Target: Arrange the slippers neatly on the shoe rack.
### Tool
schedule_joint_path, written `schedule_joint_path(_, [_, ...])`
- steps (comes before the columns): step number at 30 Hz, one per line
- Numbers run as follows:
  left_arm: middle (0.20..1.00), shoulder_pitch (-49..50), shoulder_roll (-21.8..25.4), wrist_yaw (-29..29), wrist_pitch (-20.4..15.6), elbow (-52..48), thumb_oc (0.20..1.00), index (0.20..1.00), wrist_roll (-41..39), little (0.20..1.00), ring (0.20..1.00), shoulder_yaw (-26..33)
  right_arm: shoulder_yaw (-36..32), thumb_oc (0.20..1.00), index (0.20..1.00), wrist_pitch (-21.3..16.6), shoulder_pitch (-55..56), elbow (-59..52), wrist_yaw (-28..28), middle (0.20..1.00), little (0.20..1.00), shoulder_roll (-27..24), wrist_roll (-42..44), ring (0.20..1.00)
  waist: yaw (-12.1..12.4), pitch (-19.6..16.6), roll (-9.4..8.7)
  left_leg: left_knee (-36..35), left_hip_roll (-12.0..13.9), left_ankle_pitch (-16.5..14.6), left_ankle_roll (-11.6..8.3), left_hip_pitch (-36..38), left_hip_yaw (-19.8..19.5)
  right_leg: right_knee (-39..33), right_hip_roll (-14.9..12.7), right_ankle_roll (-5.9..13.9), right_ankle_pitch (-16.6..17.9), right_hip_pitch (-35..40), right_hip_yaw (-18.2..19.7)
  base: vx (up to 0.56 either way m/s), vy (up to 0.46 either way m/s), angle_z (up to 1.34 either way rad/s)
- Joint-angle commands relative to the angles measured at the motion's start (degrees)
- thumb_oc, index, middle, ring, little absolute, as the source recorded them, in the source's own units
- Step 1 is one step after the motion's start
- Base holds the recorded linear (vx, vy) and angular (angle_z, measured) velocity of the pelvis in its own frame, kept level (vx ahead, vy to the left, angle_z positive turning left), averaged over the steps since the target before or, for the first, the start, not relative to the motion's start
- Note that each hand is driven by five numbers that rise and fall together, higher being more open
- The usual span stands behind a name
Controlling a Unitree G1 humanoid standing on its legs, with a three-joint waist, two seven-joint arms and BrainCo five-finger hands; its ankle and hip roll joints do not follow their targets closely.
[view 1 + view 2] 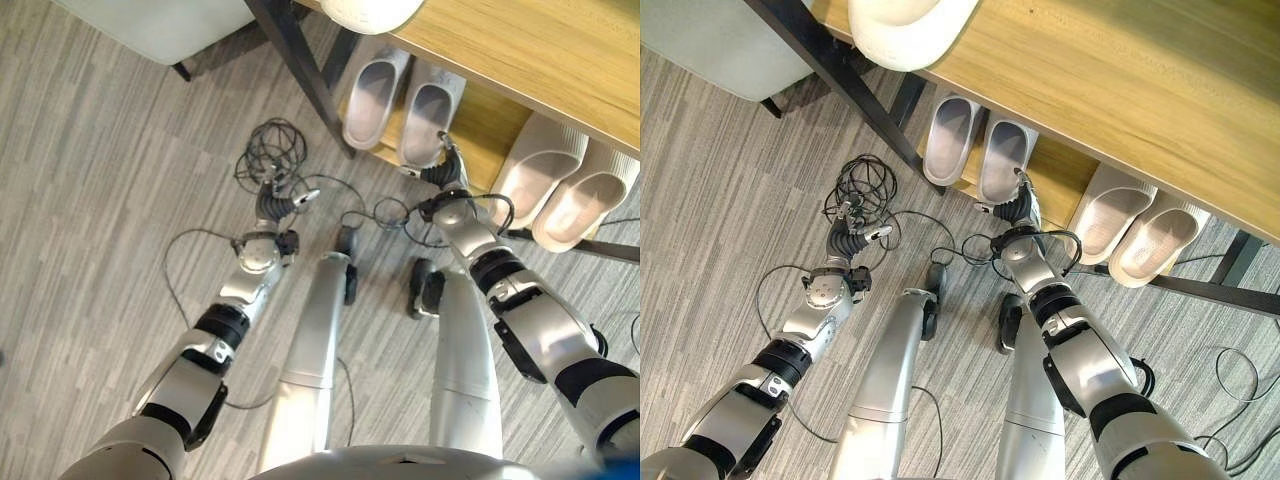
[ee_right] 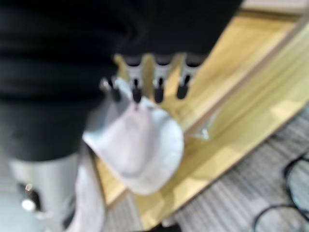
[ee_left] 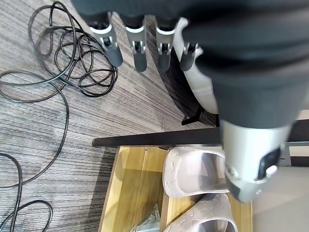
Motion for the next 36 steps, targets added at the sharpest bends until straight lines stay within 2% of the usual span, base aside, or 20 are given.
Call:
schedule_joint_path(1, [1.000, -2.0, 1.3, -0.2, -2.7, 2.1, 1.000, 1.000, 0.3, 1.000, 1.000, 1.9, 1.5, 1.000, 1.000, -1.6, -5.4, 1.4, 3.4, 1.000, 1.000, 2.9, 0.0, 1.000, 1.2, 1.1, -0.61, -6.0, 2.5, -0.3, -0.23, -1.1, -2.5, -5.8, -0.5, 0.94, 1.9, 0.5, 2.5, 0.00, 0.000, 0.00])
schedule_joint_path(11, [1.000, -1.9, 1.2, -0.9, -2.8, 2.4, 1.000, 1.000, 0.3, 1.000, 1.000, 2.3, 2.1, 1.000, 1.000, -2.4, -4.8, 0.7, 4.7, 1.000, 1.000, 2.8, 0.1, 1.000, 1.1, 0.9, -0.95, -6.5, 2.6, 0.1, -0.35, -0.8, -2.5, -6.2, -0.4, 0.86, 2.1, 0.8, 2.5, 0.00, 0.000, 0.00])
schedule_joint_path(15, [1.000, -1.0, 1.0, -0.5, -2.9, 1.8, 1.000, 1.000, 0.2, 1.000, 1.000, 3.3, 0.6, 1.000, 1.000, -3.0, -2.3, -3.0, 2.5, 1.000, 1.000, 2.1, -1.8, 1.000, 0.8, 0.7, -1.10, -7.1, 2.9, 0.2, -0.37, 0.3, -2.4, -7.0, -0.2, 0.95, 2.3, 1.7, 2.5, 0.00, 0.000, 0.00])
schedule_joint_path(24, [1.000, 0.7, 0.0, -0.7, -2.9, 0.1, 1.000, 1.000, 0.5, 1.000, 1.000, 3.9, -1.5, 1.000, 1.000, -3.4, 5.7, -8.8, 1.2, 1.000, 1.000, 1.3, -4.1, 1.000, -0.4, 0.6, -1.23, -7.7, 3.6, 0.2, -0.43, 2.7, -2.1, -8.0, -0.1, 0.93, 2.5, 3.7, 2.7, 0.00, 0.001, 0.00])
schedule_joint_path(36, [1.000, 2.7, -0.1, 0.2, -2.2, -0.9, 1.000, 1.000, 1.1, 1.000, 1.000, 3.7, -4.1, 1.000, 1.000, -2.0, 14.3, -11.0, -2.9, 1.000, 1.000, 0.1, -8.0, 1.000, -1.8, 1.0, -0.65, -7.6, 4.2, 0.8, -0.64, 4.2, -2.0, -7.5, -0.3, 0.88, 2.8, 5.0, 3.1, -0.02, 0.010, -0.02])
